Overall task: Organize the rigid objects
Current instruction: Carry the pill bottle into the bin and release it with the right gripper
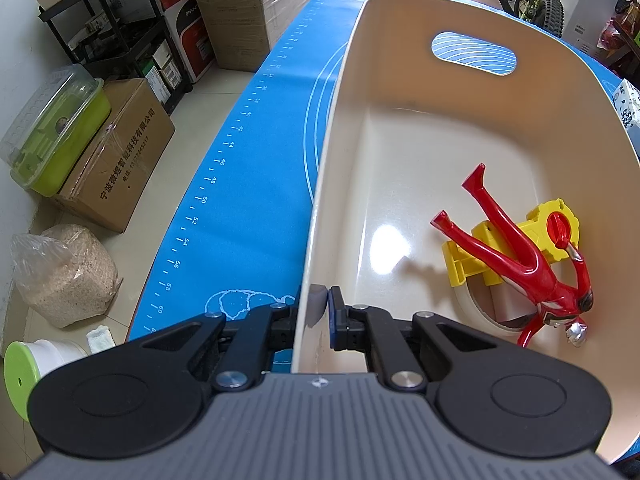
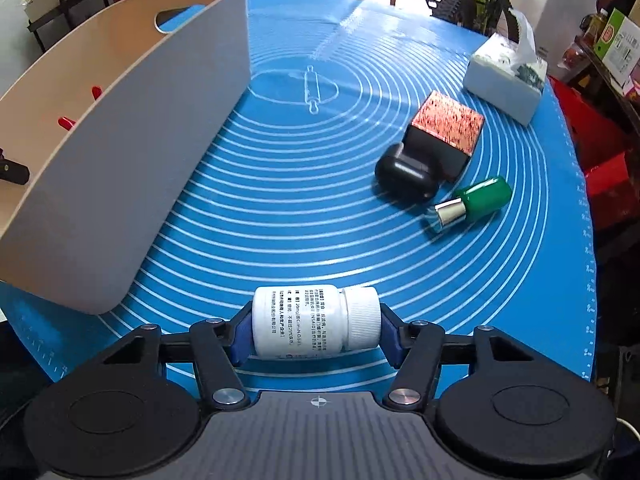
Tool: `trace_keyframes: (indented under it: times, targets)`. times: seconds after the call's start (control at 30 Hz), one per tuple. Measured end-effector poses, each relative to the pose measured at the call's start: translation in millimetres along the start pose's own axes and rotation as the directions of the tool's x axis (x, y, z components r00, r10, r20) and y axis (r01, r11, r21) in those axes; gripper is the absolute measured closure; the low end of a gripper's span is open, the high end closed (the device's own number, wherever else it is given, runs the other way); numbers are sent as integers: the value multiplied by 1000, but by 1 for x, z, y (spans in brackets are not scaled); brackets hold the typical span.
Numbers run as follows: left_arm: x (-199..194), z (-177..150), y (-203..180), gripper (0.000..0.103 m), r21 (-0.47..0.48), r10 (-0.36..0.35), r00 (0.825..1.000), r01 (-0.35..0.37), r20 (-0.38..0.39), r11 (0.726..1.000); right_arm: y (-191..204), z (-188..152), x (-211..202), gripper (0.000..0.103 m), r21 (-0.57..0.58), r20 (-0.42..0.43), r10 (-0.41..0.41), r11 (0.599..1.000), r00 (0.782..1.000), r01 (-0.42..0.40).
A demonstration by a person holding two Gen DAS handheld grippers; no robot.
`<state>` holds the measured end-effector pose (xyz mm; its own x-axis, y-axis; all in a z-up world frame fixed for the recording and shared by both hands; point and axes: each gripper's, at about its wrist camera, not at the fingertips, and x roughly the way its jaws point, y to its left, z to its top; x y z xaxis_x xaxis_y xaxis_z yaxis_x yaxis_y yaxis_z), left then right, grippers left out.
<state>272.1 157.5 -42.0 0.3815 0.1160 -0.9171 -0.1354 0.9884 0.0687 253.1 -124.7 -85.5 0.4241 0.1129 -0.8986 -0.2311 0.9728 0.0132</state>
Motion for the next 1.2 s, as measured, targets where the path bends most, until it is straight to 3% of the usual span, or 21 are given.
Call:
trace_keyframes:
  times: [0.23,0.47,0.9,1.07,1.2]
  targets:
    - [0,0,-1,92,1,0,1000,0,1,1000,-5,11,-16,39,69,78,-29,997,997,23]
    - [1,0,1,92,2,1,1000,-1,1,1000,-11,27,-38,39,158,191,-57,987,980,26]
    - [0,1,0,92,12,7,1000,-7,3,1000,14,81,-82,39,200,455,-11,976,891,-90]
    - [-1,1,-1,92,17,10,1000,-10,5,1000,40,103,-86,39,165,512,39,976,858,-143]
    - [-2,1,-2,92,21,13,1000,-13,7,1000,61,115,-84,39,126,527,71,979,847,-161]
